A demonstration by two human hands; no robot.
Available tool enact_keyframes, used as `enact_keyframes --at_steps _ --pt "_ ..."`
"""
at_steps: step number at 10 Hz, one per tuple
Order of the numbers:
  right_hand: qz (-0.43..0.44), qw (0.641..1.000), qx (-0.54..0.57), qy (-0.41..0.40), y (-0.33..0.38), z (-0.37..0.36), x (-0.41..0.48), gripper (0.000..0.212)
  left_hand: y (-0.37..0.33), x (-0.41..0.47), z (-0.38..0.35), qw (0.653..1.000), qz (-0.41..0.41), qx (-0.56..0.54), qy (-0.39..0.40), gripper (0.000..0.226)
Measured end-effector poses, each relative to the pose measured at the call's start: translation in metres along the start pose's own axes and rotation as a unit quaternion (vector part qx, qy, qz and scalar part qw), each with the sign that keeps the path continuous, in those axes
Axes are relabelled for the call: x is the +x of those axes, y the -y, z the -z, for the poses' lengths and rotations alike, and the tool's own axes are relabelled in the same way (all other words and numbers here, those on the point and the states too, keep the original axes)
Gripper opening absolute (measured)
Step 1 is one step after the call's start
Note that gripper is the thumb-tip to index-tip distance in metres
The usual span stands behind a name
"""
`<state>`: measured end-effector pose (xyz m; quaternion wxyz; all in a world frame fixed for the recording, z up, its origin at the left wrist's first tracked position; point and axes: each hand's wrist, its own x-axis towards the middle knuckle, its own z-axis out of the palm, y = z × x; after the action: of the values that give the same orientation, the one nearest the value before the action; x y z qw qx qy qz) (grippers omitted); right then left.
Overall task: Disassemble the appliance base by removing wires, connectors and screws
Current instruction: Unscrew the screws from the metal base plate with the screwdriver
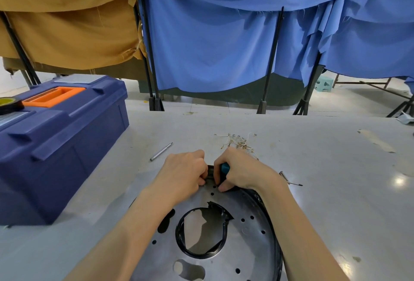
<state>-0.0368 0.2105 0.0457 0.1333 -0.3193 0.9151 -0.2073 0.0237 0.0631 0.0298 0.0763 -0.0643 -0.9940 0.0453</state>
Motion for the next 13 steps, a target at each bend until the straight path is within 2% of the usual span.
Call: enact_keyframes --at_steps 4,7,13 --pt "-0.003 1.000 0.004 0.005 0.000 0.000 -0.001 0.020 -0.004 -0.001 0.003 0.999 -0.026 0.041 0.023 0.015" --pt "-0.006 1.000 0.006 0.007 0.000 0.000 0.000 0.017 -0.004 -0.003 -0.004 0.997 -0.030 0.065 0.029 0.005" --pt "-0.005 1.000 0.011 0.007 0.000 0.000 -0.001 0.018 -0.007 -0.003 -0.008 0.995 -0.035 0.091 0.037 0.024"
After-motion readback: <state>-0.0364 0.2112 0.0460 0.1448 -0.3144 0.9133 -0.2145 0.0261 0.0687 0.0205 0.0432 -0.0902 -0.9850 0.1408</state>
